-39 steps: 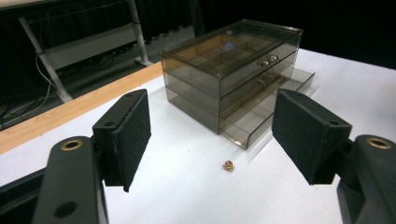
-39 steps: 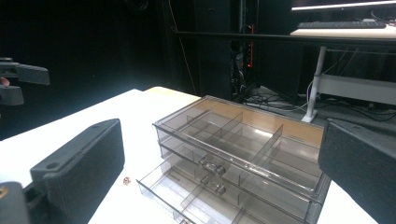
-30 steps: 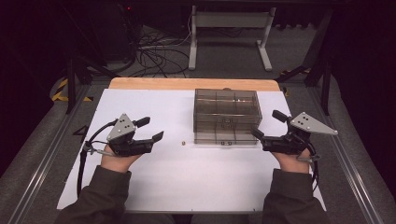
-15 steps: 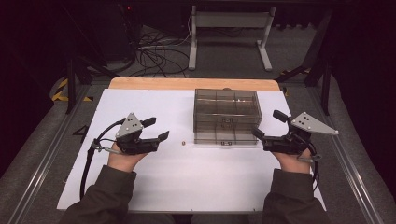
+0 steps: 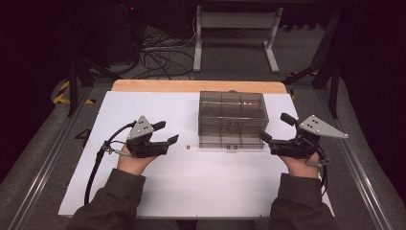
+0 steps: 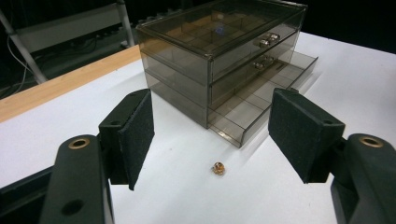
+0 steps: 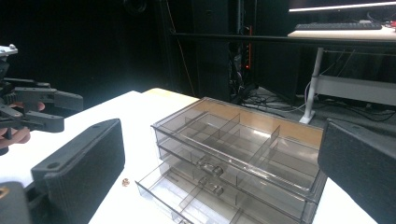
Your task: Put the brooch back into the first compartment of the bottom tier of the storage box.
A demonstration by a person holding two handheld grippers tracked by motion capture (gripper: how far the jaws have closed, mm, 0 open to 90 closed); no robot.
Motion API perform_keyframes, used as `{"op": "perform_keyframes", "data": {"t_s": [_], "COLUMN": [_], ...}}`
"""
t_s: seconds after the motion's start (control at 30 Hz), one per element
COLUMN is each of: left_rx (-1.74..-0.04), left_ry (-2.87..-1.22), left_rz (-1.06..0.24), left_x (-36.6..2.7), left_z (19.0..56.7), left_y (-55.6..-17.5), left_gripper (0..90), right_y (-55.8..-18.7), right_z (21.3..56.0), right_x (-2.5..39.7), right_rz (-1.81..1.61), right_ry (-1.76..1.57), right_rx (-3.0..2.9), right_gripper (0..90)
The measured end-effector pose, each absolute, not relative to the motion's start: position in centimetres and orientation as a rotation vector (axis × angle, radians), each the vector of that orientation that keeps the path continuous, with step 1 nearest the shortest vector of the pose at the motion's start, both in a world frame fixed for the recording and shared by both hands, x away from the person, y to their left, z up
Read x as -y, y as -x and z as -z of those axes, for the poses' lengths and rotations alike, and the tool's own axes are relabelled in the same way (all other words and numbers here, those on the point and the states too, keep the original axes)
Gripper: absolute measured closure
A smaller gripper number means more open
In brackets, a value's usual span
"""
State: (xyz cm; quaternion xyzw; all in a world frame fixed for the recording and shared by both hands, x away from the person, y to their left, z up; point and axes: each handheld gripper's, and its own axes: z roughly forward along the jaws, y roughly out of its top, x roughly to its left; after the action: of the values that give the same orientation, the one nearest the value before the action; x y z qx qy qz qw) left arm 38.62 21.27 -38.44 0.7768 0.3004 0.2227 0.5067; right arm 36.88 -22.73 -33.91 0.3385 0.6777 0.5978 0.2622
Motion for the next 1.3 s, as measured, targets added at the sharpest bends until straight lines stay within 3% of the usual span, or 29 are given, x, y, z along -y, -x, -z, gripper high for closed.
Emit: {"op": "perform_keyframes", "data": {"t_s": [1.3], "left_rx": [-0.77], "left_ry": [-1.941], "left_rz": [-0.481], "left_x": [-18.8], "left_z": [41.7], "left_y": [-41.3], "left_gripper": [41.0], "right_y": [-36.8], "right_z": [33.8], "right_x": [22.8], "right_rz": [-1.618], "right_ry": [-0.916], "right_rx": [-1.834], "right_gripper": [1.6]}}
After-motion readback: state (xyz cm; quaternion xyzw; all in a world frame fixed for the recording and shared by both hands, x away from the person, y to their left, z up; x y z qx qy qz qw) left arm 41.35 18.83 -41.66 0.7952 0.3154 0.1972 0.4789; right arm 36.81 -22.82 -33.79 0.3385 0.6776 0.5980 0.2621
